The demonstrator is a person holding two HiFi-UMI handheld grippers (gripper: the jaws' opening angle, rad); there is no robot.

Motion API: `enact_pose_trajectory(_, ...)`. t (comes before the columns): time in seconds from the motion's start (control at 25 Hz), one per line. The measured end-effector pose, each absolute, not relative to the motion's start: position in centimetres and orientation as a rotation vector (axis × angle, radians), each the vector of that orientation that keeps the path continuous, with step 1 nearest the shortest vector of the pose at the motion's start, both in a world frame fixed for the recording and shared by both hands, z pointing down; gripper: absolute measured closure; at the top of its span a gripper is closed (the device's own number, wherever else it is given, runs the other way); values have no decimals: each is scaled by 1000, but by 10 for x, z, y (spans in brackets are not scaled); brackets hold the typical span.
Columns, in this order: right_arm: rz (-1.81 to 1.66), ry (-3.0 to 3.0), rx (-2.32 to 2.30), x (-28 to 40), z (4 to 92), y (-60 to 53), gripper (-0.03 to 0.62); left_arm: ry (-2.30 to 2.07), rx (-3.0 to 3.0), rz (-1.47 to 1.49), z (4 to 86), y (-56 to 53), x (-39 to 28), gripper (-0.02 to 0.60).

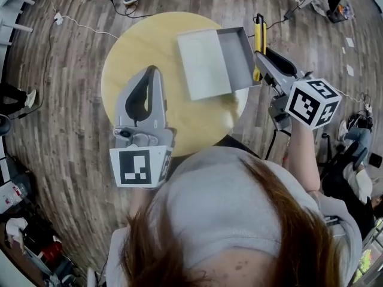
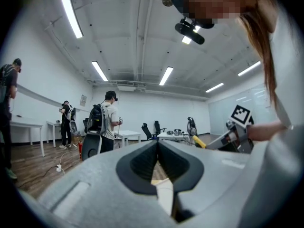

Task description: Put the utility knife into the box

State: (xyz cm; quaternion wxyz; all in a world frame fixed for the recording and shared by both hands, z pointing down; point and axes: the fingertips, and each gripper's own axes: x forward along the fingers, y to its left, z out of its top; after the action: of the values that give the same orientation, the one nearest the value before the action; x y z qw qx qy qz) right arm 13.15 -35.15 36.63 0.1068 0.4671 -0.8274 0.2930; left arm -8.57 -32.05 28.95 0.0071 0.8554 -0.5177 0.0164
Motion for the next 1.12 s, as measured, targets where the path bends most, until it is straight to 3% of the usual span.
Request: enact_pose_trajectory(1.12, 1072, -2098, 1240, 120, 502, -379, 474, -1635, 2595, 69, 308, -331, -105, 588)
